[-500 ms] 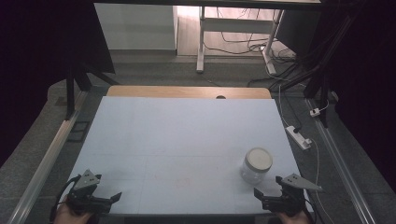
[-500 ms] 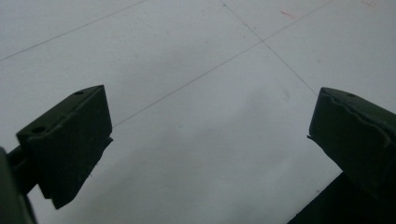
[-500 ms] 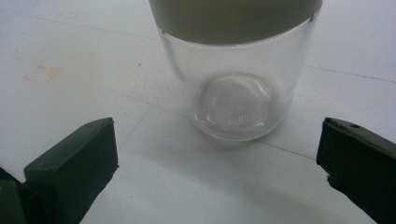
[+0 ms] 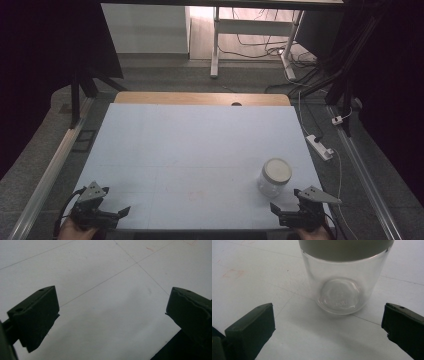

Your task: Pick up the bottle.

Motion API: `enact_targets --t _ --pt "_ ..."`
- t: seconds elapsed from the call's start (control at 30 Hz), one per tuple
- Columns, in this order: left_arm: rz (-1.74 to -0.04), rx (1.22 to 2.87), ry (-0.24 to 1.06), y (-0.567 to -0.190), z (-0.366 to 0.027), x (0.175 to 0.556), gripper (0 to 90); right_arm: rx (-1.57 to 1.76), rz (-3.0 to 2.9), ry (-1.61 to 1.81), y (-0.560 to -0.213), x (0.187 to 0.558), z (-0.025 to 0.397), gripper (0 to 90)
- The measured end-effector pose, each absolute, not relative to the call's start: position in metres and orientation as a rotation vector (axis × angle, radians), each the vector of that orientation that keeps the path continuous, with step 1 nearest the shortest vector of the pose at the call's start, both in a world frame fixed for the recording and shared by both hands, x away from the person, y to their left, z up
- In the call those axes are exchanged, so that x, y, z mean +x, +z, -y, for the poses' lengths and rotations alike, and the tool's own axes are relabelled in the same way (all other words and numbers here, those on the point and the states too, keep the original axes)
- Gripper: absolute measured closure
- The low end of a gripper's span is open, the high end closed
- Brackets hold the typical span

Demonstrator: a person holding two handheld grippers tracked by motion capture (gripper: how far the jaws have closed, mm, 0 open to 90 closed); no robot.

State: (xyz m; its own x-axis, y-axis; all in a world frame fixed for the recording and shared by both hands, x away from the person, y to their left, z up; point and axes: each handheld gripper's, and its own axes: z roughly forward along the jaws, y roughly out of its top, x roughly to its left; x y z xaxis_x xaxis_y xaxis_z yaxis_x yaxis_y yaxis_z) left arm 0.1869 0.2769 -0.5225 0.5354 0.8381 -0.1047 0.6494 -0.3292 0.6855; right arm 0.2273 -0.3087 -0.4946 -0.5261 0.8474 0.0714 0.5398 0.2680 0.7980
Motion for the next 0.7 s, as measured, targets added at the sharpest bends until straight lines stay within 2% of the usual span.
enact_targets --t 0.7 --pt "-1.226 2.062 0.325 -0.5232 -0.2792 0.1887 0.1 1.228 -2.186 1.108 -0.4921 0.2309 0.3074 0.0"
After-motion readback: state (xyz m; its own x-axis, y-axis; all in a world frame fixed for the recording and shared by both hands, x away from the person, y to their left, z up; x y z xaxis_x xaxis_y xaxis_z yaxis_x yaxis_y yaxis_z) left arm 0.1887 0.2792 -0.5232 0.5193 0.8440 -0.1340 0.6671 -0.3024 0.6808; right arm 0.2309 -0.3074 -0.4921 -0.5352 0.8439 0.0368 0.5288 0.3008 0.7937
